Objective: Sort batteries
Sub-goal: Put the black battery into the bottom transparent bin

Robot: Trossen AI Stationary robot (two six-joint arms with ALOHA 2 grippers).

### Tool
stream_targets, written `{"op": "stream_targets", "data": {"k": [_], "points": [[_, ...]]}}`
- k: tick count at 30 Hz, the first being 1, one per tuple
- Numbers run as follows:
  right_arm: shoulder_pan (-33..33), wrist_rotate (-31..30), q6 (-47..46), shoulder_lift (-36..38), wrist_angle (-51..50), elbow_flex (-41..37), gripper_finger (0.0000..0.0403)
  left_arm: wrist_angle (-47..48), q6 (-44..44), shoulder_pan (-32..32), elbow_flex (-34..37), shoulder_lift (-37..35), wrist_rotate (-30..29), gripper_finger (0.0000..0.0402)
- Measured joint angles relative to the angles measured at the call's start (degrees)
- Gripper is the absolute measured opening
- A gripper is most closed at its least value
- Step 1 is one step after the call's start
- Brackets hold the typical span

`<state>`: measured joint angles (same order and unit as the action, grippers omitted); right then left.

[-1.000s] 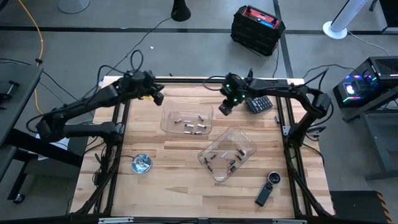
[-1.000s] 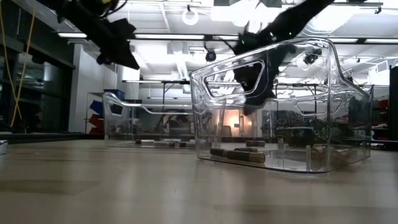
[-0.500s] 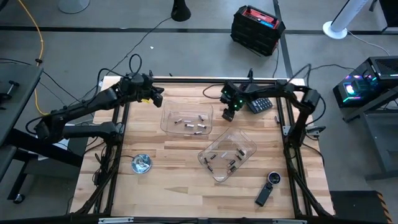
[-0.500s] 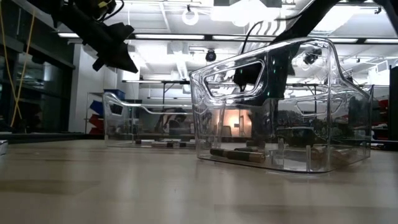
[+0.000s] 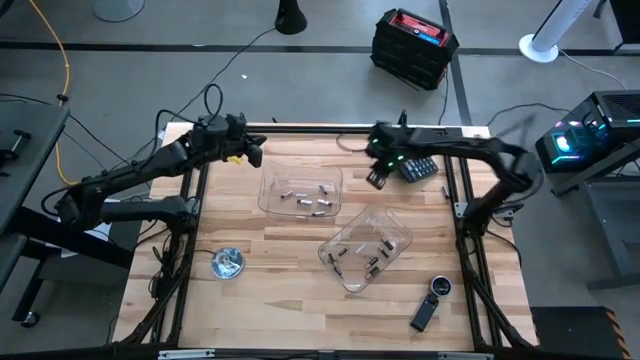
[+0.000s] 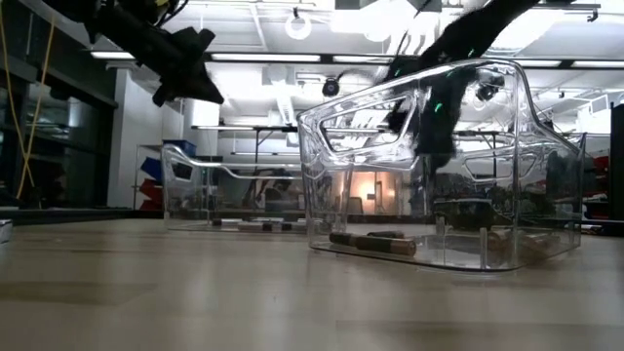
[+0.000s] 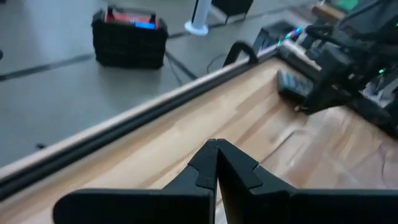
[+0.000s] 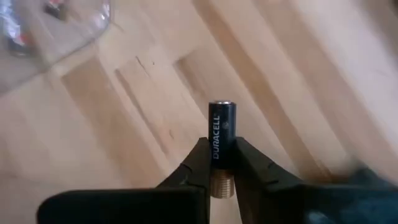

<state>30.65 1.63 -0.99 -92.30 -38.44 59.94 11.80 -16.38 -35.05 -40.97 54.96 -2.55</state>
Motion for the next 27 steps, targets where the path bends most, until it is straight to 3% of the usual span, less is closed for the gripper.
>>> {"op": "stream_targets", "data": {"k": [2,6,11,19,23,27], "points": [[-0.6,1.1,-1.6,5.3,-3.0,-0.1,0.0016,-2.5,0.0,0.0,0.0,0.0,0.0,0.0],[-5.3,11.0,-6.9,15.1,-3.5,-0.1,0.0017,-6.6,1.7,-0.2,0.0,0.0,0.3,0.0],[-16.0,15.0,-17.0,21.0,-6.7,0.0,0.0032,-8.7,1.9,-0.2,0.0,0.2,0.4,0.0],[-30.8,11.9,-34.2,18.3,-10.0,-2.2,0.0083,-8.7,0.1,-0.2,0.0,0.2,0.4,0.0],[-32.3,11.2,-35.8,15.5,-12.4,-4.0,0.0141,-9.1,0.4,-0.2,0.0,0.2,0.4,0.0],[-29.3,9.3,-32.9,14.8,-16.7,-2.9,0.0187,-9.2,0.4,-0.2,0.0,0.2,0.4,0.0]]}}
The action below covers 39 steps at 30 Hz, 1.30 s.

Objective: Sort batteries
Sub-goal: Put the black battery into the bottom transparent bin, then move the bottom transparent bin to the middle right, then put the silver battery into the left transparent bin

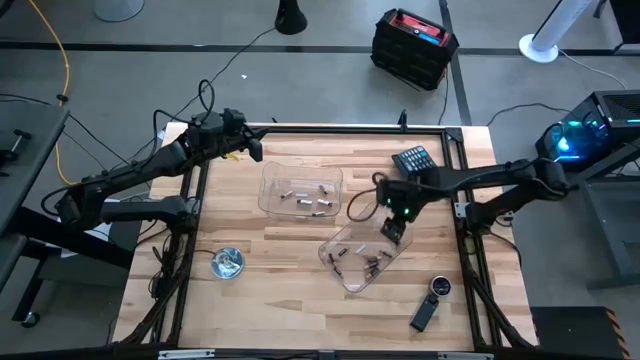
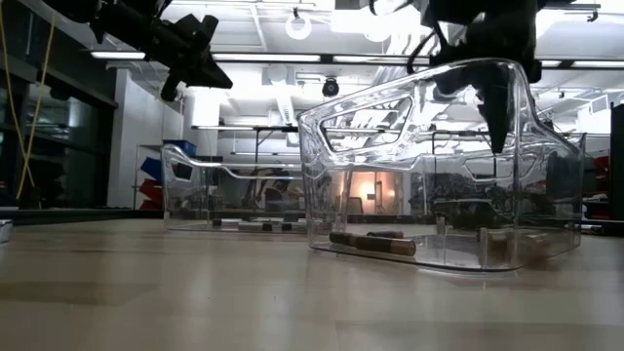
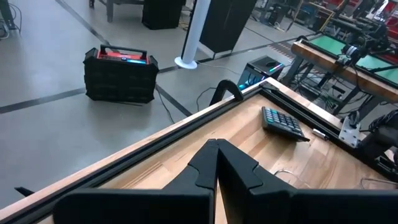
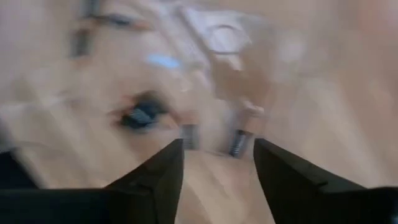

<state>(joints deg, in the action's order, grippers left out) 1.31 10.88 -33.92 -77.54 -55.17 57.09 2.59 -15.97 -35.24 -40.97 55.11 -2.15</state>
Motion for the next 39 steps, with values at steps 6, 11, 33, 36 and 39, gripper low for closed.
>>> {"op": "stream_targets", "data": {"k": [6,11,33,36,39], "points": [[10.3,-15.1,-4.7,1.3,-20.1,1.6,0.0193,-0.1,-0.3,0.0,0.0,0.0,0.0,0.0],[20.9,-13.2,-1.9,1.9,-17.5,-3.0,0.0182,-0.1,-0.4,0.0,0.0,0.0,0.0,0.0],[8.6,13.4,6.6,-15.6,22.8,6.5,0.0175,-0.1,-1.5,0.0,0.0,0.0,0.0,0.0],[7.3,10.4,10.3,-16.0,17.1,12.0,0.0175,0.0,-1.5,0.0,0.0,0.0,0.0,0.0],[7.7,4.7,13.8,-14.9,6.3,16.4,0.0175,0.0,-1.4,0.0,0.0,0.0,0.0,0.0]]}}
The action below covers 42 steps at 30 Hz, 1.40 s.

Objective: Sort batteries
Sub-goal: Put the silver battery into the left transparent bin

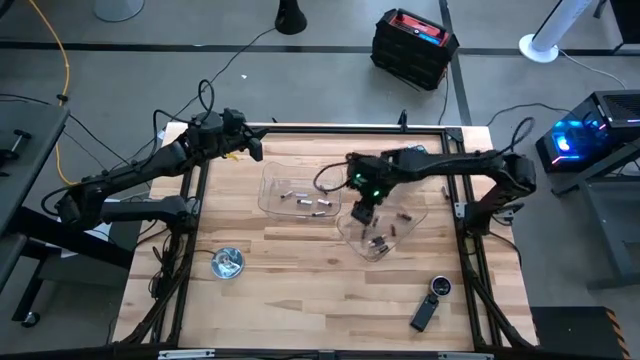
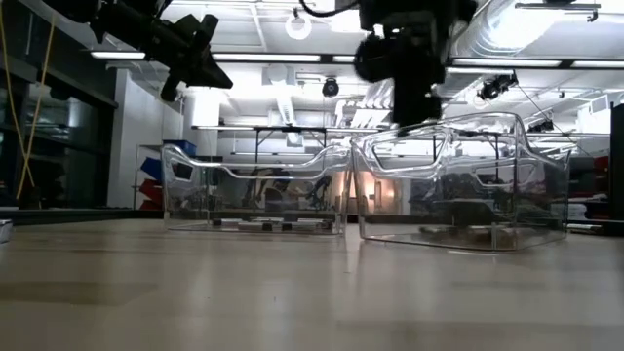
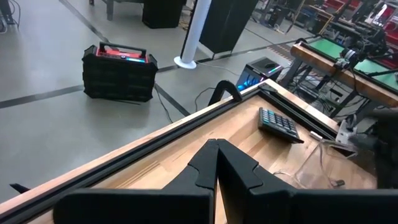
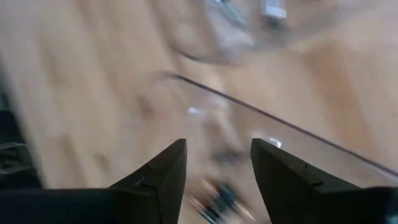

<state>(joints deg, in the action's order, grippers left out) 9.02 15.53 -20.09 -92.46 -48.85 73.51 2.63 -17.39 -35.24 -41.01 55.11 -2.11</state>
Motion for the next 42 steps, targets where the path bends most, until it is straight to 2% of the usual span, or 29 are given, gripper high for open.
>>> {"op": "stream_targets", "data": {"k": [4,7,12,16,22,25,30,36,42], "points": [[2.5,-10.5,-0.9,5.2,-12.9,1.6,0.0175,0.0,1.0,0.0,0.0,0.0,0.0,0.0],[6.9,-16.8,-7.8,10.6,-19.8,-2.8,0.0176,0.2,1.0,0.0,0.0,0.0,0.1,0.0],[16.6,-24.5,-19.5,21.2,-22.1,-14.7,0.0176,0.2,1.0,0.0,0.0,0.0,1.9,0.0],[24.2,-26.1,-24.9,25.0,-21.5,-23.8,0.0176,0.0,1.6,0.0,0.0,0.0,1.9,0.0],[29.6,-26.3,-27.5,23.6,-11.5,-35.1,0.0176,-1.8,1.5,0.0,0.0,0.0,1.9,0.0],[31.3,-28.8,-29.1,21.6,-9.1,-38.3,0.0176,-2.7,1.0,0.0,0.0,0.0,1.9,0.0],[33.2,-34.6,-29.1,18.2,-8.1,-39.9,0.0176,-3.0,-0.2,0.0,0.0,0.0,1.9,0.0],[35.7,-32.6,-21.6,12.4,-2.0,-39.8,0.0176,-2.9,-1.0,0.0,0.0,0.0,2.0,0.0],[38.4,-31.1,-17.0,8.6,-2.1,-39.3,0.0175,-2.6,-1.1,0.0,0.0,0.0,2.0,0.0]]}}
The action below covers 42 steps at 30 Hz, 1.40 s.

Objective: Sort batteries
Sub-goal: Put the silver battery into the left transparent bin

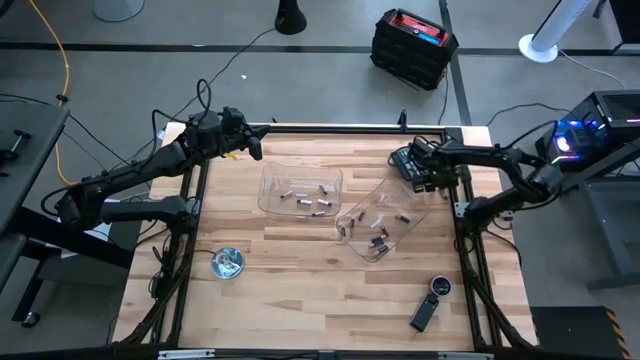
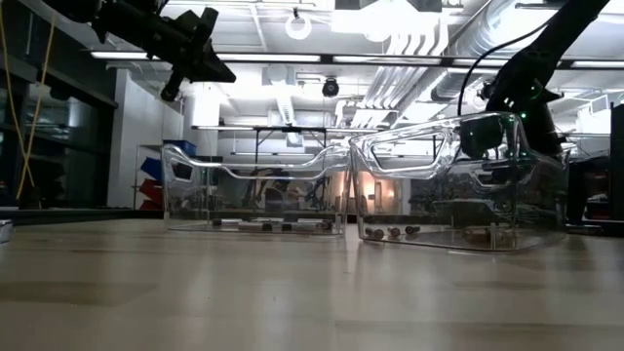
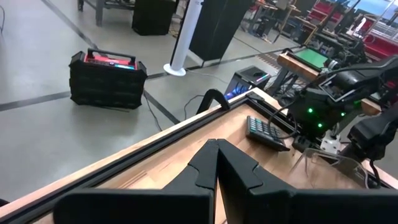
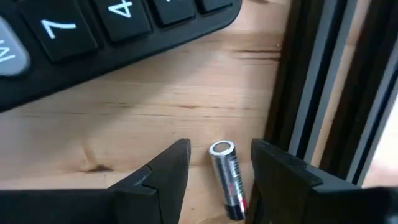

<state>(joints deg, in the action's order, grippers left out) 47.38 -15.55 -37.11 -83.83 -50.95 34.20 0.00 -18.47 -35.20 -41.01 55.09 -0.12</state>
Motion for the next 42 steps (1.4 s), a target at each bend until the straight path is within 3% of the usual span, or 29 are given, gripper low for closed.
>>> {"op": "stream_targets", "data": {"k": [5,13,16,22,28,31,35,38,42], "points": [[0.4,4.2,5.4,1.3,-0.7,-0.2,0.0153,0.1,0.0,0.0,0.0,0.0,0.0,0.0],[0.2,11.6,5.3,1.6,-2.6,-0.4,0.0056,0.1,0.5,0.0,0.0,0.0,-0.1,0.0],[0.2,11.7,5.7,1.6,-2.0,-0.4,0.0021,0.2,0.5,0.0,0.0,0.0,-0.1,0.0],[0.1,10.2,6.8,4.1,-4.5,1.7,0.0019,0.0,0.6,0.0,0.0,-0.4,-0.1,0.0],[-0.2,6.9,4.4,11.6,-5.9,10.8,0.0018,-1.5,1.4,-0.9,-0.4,-2.7,-0.1,0.0],[-1.3,7.6,3.5,14.3,2.6,15.3,0.0018,-1.2,1.6,-1.5,-1.3,-3.9,-0.1,0.0],[-4.9,20.1,1.0,14.0,24.6,18.1,0.0018,-1.1,1.0,-1.6,-1.7,-5.4,-0.1,0.0],[-10.2,25.4,-2.3,10.5,37.2,19.6,0.0018,0.7,0.5,-1.6,-1.7,-6.1,-0.1,0.0],[-19.3,28.1,-3.4,3.1,43.9,22.6,0.0018,3.4,-0.9,-1.1,-1.7,-6.5,-0.1,0.0]]}}
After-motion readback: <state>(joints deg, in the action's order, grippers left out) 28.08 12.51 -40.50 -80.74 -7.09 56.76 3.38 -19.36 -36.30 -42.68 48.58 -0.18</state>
